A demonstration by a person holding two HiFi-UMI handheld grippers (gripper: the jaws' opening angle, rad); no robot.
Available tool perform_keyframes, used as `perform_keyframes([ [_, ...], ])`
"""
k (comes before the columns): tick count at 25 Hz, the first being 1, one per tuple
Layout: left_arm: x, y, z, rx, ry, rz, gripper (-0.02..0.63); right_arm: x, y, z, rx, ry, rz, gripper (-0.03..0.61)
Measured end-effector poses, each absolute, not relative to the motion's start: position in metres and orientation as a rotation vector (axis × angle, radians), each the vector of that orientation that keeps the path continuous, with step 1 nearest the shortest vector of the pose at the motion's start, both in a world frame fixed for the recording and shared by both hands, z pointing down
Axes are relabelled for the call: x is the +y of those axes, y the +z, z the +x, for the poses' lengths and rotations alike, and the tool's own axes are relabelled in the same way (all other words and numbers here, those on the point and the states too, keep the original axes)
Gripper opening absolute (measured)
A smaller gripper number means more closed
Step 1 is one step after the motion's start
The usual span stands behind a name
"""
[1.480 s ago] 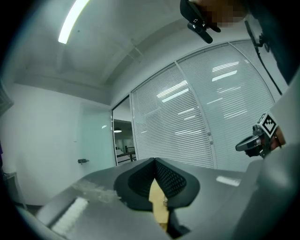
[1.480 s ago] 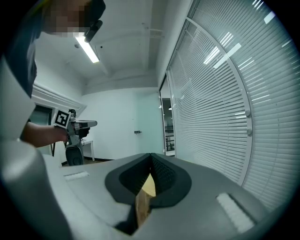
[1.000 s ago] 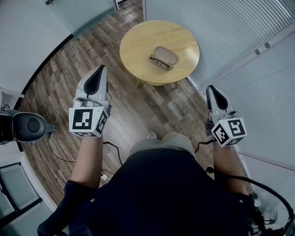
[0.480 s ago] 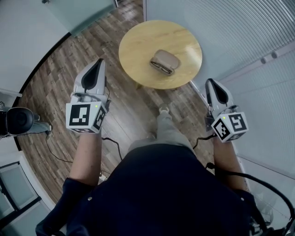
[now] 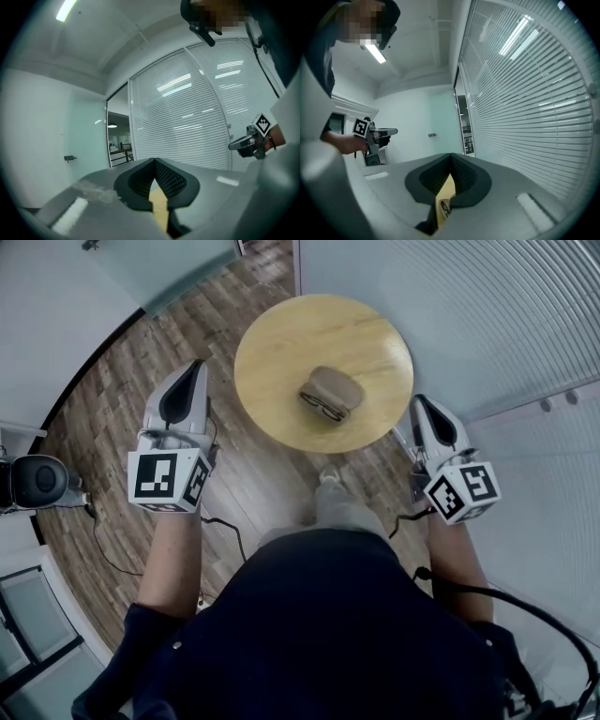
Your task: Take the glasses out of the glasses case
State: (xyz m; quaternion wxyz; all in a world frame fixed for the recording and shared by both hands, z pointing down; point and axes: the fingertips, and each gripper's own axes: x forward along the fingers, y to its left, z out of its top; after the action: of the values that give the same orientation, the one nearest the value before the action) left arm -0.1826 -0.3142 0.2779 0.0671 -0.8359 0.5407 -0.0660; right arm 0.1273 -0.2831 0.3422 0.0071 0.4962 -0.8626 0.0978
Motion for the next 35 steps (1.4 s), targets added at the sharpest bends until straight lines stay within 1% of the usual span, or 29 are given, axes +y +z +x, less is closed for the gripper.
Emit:
perform_keyframes([
  [6,-0.360,0.272,-0.157,1.630,-0.220,-2.514,0.003,-0.342,0.355,0.128,-2.730,0.383,1.440,0.009],
  [16,-0.414,0.263,-0.157,1.750,-0.258,-2.458,0.002,-0.420,0.356,0.092,-2.783,0.385,1.147,0.009],
  [24,-0.431,0.285,-0.161,1.740,-0.292,-2.529,0.003,-0.436,0.368,0.065,-2.773,0.402,1.097,0.009],
  [29,-0.431,0.304,-0.136,1.661,-0.301,-2.590,0.003,-0.432,0.383,0.063,-2.754,0.396,1.130,0.009],
  [35,-0.446,0.324,-0.130,1.574,-0.372,-2.609,0.003,-0.432,0.408,0.051,-2.686,0.446,1.136,0.009],
])
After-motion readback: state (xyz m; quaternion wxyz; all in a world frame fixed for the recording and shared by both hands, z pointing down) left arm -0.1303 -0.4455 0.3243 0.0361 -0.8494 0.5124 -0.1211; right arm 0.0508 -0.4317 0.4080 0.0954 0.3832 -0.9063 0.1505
